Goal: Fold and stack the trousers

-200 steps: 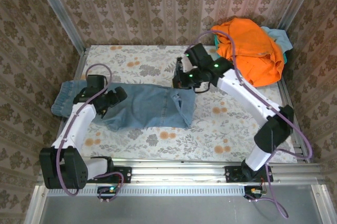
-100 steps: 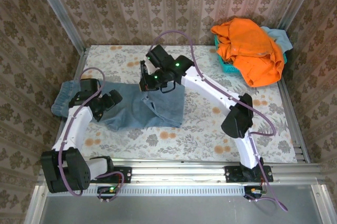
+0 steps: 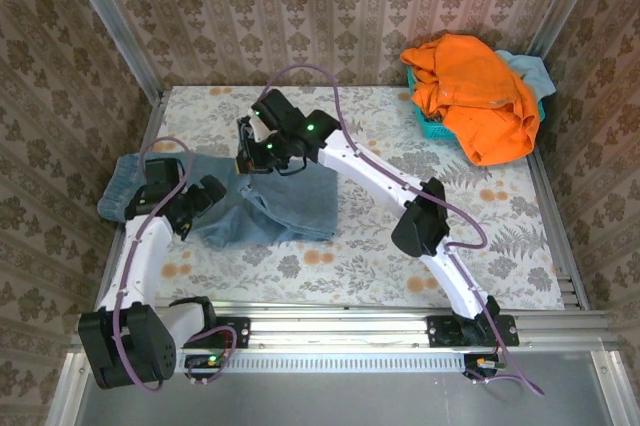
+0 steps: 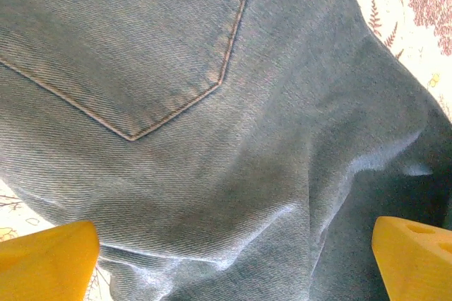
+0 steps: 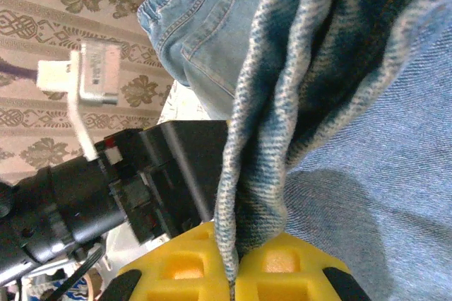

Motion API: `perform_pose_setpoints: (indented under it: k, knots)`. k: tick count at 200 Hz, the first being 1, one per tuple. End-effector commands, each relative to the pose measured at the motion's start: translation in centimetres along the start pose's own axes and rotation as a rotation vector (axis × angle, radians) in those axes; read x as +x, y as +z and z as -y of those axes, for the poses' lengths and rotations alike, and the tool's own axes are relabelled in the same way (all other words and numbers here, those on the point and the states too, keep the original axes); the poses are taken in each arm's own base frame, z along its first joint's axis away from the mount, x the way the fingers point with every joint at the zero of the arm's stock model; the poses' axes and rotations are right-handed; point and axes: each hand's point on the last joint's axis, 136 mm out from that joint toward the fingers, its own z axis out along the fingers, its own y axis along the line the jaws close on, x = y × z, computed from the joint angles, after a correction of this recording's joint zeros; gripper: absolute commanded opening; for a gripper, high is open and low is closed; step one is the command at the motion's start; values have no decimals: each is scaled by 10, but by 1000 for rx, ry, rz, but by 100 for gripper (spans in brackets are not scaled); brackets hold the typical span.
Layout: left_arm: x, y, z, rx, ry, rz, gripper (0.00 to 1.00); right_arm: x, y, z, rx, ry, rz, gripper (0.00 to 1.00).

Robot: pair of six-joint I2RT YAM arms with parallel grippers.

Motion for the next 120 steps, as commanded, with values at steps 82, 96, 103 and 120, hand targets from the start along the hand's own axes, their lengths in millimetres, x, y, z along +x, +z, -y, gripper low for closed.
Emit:
perform_pose_setpoints:
  k: [82,96,103,120]
  knots:
    - [-12,-26,-6,1,-48,61,100,-32,81,-23,-337,202,-16,53]
    - [-14,-29,-7,1,-50,74,100,-24,74,-17,-292,185,-47,58]
    - [-15,-30,-7,1,-53,77,99,-24,65,-15,-268,171,-45,60]
    - [-16,-30,-5,13,-55,85,99,-17,44,-11,-230,144,-59,60]
